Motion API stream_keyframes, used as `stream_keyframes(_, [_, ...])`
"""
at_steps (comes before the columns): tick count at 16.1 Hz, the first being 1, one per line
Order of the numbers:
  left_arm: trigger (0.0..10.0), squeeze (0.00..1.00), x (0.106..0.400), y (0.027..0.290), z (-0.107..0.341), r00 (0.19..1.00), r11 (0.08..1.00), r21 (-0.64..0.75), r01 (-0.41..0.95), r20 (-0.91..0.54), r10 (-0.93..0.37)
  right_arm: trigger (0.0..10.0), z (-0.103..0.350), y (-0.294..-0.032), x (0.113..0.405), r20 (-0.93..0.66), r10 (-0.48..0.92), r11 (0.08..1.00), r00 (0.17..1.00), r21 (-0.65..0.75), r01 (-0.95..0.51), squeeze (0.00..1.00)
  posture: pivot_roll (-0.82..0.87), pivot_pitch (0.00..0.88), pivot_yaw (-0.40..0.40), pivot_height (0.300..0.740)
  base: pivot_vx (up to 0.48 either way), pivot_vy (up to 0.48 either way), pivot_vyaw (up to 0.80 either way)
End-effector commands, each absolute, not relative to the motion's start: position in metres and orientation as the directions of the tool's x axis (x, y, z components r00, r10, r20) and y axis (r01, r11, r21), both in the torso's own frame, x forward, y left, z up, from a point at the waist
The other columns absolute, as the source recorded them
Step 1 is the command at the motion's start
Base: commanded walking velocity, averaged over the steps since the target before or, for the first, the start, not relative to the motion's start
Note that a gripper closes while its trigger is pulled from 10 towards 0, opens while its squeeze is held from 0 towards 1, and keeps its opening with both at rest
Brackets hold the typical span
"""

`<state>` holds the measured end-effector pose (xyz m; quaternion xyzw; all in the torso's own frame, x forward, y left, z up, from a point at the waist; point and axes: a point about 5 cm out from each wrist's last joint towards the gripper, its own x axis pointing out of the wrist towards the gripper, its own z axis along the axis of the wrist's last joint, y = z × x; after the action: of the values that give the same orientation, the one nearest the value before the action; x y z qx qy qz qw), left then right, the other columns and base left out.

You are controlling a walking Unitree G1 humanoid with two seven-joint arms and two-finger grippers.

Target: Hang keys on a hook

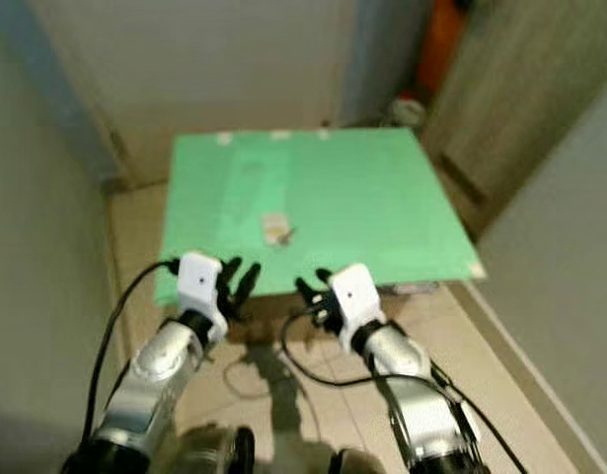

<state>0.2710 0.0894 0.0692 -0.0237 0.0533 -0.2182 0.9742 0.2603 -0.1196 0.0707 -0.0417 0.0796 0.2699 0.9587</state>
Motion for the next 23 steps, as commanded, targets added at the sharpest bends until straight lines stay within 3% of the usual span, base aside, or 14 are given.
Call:
stream_keyframes(1, [10.0,0.0,0.271,0.087,0.071,0.895,0.898,-0.074,0.433,-0.085,-0.438,10.0,0.07,-0.12,0.26,-0.174,0.507,0.851,0.844,-0.052,-0.522,0.0,0.01,0.142,0.009,0.74,0.315,0.0,0.8])
stream_keyframes(10, [10.0,0.0,0.27,0.086,0.073,0.888,0.891,-0.067,0.449,-0.079,-0.454,10.0,0.067,-0.125,0.266,-0.202,0.424,0.892,0.883,-0.079,-0.446,0.0,0.0,0.152,0.013,0.74,0.336,0.0,0.27])
stream_keyframes(14, [10.0,0.0,0.27,0.088,0.074,0.895,0.895,-0.114,0.431,-0.067,-0.44,10.0,0.065,-0.125,0.265,-0.219,0.429,0.871,0.876,-0.157,-0.466,0.0,0.0,0.161,0.007,0.74,0.0,0.0,0.0])
stream_keyframes(18, [10.0,0.0,0.271,0.091,0.075,0.917,0.911,-0.156,0.381,-0.063,-0.394,10.0,0.064,-0.124,0.266,-0.233,0.407,0.867,0.883,-0.206,-0.454,0.0,0.0,0.166,0.003,0.74,0.0,-0.346,0.0])
stream_keyframes(23, [10.0,0.0,0.273,0.092,0.074,0.924,0.921,-0.142,0.362,-0.077,-0.375,10.0,0.057,-0.119,0.275,-0.267,0.359,0.844,0.894,-0.316,-0.433,0.0,0.0,0.165,-0.004,0.74,0.0,0.0,0.0])
